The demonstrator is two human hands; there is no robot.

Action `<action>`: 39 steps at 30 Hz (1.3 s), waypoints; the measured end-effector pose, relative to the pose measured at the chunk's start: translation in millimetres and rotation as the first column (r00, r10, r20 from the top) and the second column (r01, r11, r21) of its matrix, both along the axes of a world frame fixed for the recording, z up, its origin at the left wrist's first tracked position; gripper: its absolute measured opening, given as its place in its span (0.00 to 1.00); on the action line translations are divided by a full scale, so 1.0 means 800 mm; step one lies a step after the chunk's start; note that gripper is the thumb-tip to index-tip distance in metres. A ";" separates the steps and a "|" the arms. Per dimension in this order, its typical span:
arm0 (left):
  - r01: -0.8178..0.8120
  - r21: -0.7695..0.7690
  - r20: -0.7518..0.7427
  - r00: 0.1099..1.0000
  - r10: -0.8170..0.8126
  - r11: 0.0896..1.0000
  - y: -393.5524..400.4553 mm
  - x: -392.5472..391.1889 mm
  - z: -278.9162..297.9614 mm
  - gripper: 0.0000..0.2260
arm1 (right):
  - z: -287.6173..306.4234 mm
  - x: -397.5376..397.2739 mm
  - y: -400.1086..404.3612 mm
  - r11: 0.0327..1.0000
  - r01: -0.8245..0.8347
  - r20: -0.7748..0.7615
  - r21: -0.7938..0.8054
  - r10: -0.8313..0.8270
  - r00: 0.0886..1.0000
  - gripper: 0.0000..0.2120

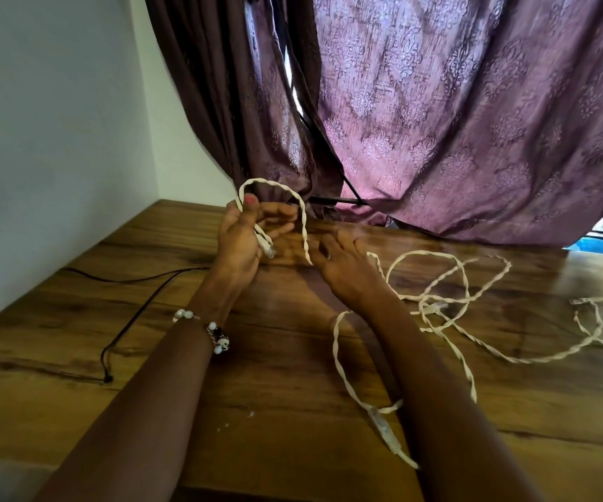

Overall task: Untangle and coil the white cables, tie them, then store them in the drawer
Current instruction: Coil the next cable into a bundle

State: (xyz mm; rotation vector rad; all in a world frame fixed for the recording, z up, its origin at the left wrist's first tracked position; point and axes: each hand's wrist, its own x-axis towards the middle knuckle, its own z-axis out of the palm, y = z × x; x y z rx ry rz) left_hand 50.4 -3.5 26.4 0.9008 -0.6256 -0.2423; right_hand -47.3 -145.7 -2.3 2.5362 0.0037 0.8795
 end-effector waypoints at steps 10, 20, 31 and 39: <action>-0.166 0.145 0.015 0.986 0.166 0.975 -0.011 -0.004 -0.007 0.10 | 0.012 -0.006 0.016 0.930 -0.219 0.051 0.295 0.214 0.976 0.19; 0.437 -0.400 -0.312 0.761 -0.569 0.805 0.036 0.030 0.000 0.17 | 0.030 -0.041 -0.035 0.033 -0.687 0.688 0.726 -0.022 0.726 0.09; 0.325 -0.635 -0.210 0.800 -0.562 0.701 0.045 0.037 0.009 0.22 | 0.011 -0.019 -0.017 0.889 0.389 -0.323 0.240 -0.305 0.896 0.20; -0.057 0.081 0.116 0.992 0.047 0.995 0.009 0.003 0.007 0.02 | 0.030 -0.017 0.036 0.970 0.212 -0.529 0.122 -0.117 0.840 0.18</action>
